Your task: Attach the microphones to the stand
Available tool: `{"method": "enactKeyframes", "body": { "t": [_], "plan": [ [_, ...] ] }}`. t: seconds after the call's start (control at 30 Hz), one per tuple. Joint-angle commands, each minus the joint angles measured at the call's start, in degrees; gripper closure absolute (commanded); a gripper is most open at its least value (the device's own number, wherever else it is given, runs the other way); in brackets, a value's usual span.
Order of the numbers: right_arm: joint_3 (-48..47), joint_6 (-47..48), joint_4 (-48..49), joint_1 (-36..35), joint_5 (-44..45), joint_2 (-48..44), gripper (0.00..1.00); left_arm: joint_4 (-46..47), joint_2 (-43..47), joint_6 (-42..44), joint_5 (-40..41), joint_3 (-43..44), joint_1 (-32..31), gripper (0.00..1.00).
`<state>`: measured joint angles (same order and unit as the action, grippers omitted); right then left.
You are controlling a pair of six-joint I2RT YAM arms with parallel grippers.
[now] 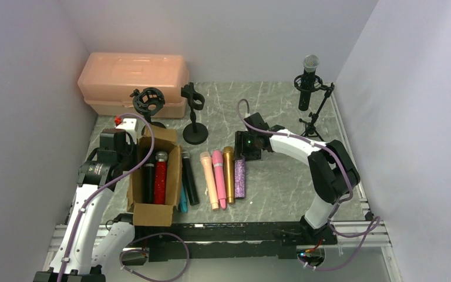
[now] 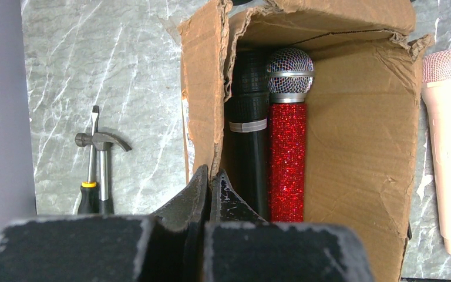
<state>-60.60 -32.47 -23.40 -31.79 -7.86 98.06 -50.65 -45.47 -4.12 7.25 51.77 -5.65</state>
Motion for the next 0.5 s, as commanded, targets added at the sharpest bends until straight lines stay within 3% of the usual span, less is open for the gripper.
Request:
{"method": "enactKeyframes", "body": {
  "t": [0.0, 0.23, 0.47],
  "plan": [
    [-5.1, 0.3, -1.4, -1.4, -1.2, -4.8, 0.41, 2.1, 1.2, -0.8, -0.9, 3.0, -0.1, 1.0],
    [-14.7, -3.7, -4.4, -9.5, 3.9, -9.0, 0.42, 2.0, 1.4, -1.1, -0.9, 2.8, -0.1, 1.0],
    [-30.7, -8.5, -4.2, -24.9, 4.1, 2.5, 0.45, 1.6, 1.3, -1.6, -0.3, 3.3, -0.1, 1.0]
  ]
}}
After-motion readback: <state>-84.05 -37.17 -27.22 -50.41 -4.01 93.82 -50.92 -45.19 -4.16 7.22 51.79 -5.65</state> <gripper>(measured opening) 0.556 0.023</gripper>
